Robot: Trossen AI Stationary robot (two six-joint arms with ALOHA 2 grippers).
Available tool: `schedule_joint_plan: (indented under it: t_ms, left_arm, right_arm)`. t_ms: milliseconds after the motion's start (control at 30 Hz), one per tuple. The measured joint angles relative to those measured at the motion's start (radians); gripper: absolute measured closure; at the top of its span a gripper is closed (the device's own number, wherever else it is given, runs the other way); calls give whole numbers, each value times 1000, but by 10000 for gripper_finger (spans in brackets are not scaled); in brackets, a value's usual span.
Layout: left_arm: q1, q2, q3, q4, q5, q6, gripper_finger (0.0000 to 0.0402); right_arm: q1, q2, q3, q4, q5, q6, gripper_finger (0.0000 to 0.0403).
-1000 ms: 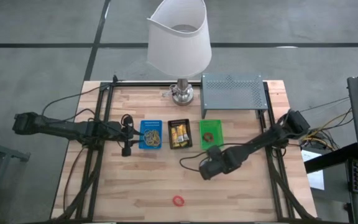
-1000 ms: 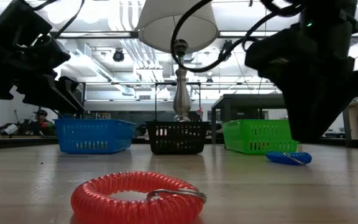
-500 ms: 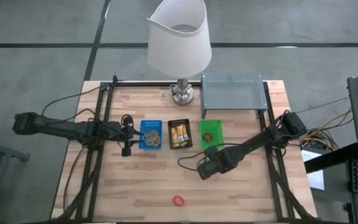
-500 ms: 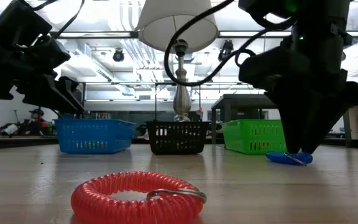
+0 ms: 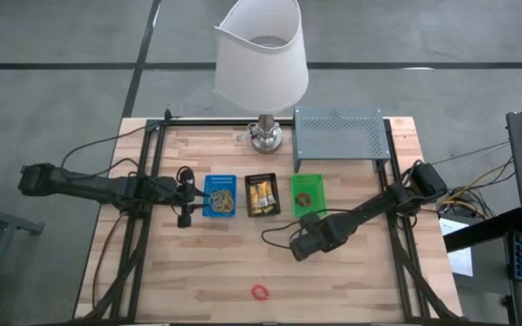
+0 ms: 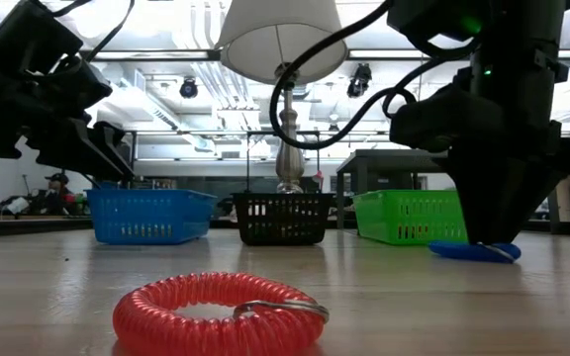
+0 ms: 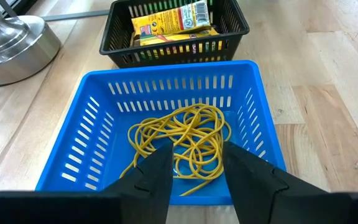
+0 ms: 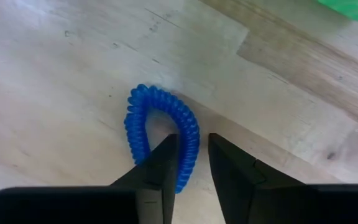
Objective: Pick & Place Office Desk Supplies
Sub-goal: Put the blue spring keychain into the green bin
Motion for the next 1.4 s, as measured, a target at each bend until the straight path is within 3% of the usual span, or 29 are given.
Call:
schedule_joint_plan:
  t_ms: [333,833,1067,1400]
  left_arm:
    - [0,0,0,0,0,0,259]
    - [0,0,0,0,0,0,259]
    - [0,0,0,0,0,0,259]
    - [0,0,-1,-1,0,0,259]
  right_arm:
    - [1,0,0,0,2,-3,363]
    - [0,-30,9,-11,19,-50,363]
    - [1,-123,51,-63,131,-108,364]
    - [-29,-320,82,-212,430,-221,364]
